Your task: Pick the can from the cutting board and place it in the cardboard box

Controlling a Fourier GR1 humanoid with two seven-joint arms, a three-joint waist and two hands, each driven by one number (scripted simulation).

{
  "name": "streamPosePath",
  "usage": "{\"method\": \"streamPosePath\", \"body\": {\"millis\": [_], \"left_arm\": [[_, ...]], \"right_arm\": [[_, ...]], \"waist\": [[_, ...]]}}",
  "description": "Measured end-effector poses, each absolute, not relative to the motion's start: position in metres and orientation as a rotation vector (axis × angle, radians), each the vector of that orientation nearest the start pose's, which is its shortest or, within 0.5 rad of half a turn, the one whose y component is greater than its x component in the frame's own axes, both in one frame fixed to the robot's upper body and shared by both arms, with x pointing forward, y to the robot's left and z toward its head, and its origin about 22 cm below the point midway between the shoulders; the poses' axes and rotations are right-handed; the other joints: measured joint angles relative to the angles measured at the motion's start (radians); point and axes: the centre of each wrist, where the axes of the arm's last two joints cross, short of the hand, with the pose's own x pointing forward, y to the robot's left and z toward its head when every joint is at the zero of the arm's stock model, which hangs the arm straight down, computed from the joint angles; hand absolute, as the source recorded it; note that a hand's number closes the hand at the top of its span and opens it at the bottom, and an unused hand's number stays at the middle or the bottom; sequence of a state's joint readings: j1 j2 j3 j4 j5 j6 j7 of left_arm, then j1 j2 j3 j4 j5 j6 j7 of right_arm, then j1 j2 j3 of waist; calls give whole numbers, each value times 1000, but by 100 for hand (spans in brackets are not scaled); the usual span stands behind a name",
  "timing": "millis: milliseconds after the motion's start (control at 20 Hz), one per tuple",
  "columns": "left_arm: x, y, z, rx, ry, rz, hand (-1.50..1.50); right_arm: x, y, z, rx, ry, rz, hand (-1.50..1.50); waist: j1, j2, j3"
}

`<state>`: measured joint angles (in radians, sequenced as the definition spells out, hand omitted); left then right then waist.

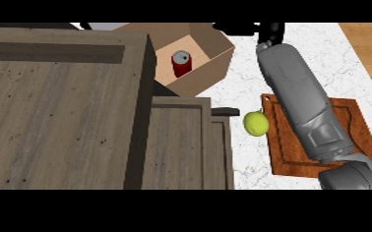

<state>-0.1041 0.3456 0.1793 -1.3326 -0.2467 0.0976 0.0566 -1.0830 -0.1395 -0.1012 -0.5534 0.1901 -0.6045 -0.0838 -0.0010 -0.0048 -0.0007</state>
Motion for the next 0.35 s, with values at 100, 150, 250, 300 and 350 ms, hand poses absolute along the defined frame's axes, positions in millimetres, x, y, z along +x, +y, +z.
{"method": "streamPosePath", "body": {"millis": [100, 150, 250, 300, 350], "left_arm": [[260, 359, 9, 653, -1358, -204, 0], [258, 358, 10, 657, -1355, -204, 0], [259, 357, 11, 658, -1354, -198, 0], [257, 356, 12, 657, -1353, -194, 0], [257, 356, 13, 657, -1353, -193, 0]], "right_arm": [[449, -173, 118, -608, -1745, 20, -150], [446, -184, 117, -610, -1737, 25, -150], [437, -203, 110, -607, -1737, 45, -150], [431, -215, 109, -604, -1733, 60, -150], [426, -225, 106, -607, -1724, 77, -150]], "waist": [[-9, -2, 0], [-10, -3, 0], [-14, -4, 0], [-18, -5, 0], [-18, -5, 0]]}}
